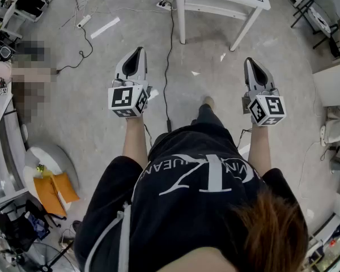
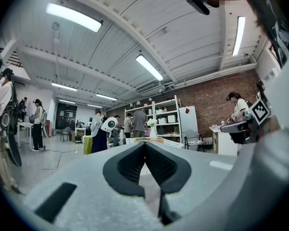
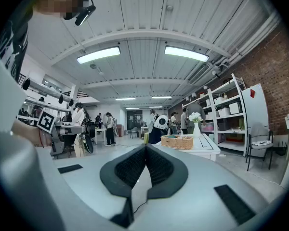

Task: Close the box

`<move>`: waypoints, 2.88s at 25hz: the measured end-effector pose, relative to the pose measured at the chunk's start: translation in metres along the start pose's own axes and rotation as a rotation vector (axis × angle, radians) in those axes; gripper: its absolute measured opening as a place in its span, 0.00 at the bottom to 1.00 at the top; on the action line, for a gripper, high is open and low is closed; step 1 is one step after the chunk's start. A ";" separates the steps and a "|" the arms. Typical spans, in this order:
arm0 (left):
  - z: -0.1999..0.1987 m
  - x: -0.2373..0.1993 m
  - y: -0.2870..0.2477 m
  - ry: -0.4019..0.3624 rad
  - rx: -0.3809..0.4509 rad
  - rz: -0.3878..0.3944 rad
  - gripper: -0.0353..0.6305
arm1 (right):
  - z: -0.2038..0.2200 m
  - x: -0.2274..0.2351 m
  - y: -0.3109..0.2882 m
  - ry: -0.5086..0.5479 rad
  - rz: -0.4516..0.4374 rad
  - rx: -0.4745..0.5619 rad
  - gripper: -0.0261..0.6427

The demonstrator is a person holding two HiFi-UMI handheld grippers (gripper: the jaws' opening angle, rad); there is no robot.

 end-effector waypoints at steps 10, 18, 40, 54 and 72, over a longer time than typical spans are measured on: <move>0.001 -0.019 0.012 0.031 0.031 -0.038 0.07 | -0.002 -0.009 -0.005 0.013 0.004 0.010 0.03; 0.013 -0.026 0.001 0.070 0.008 -0.026 0.07 | 0.007 -0.003 -0.002 0.013 0.057 -0.016 0.03; 0.003 -0.095 -0.158 0.081 -0.043 -0.016 0.07 | -0.003 0.067 -0.189 -0.114 0.018 -0.053 0.27; 0.003 -0.138 -0.301 0.072 -0.043 0.008 0.07 | 0.003 0.129 -0.313 -0.127 0.002 -0.087 0.27; 0.027 -0.181 -0.405 0.105 -0.096 0.043 0.07 | -0.010 0.166 -0.418 -0.192 -0.022 -0.143 0.27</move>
Point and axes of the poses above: the fingertips, and each gripper's own axes: y backward along the fingers, x to its right, z out of its underside, the point moved 6 cm from there along y, backward along the fingers, and after that the axes turned 10 degrees about z, right-handed, at the moved point
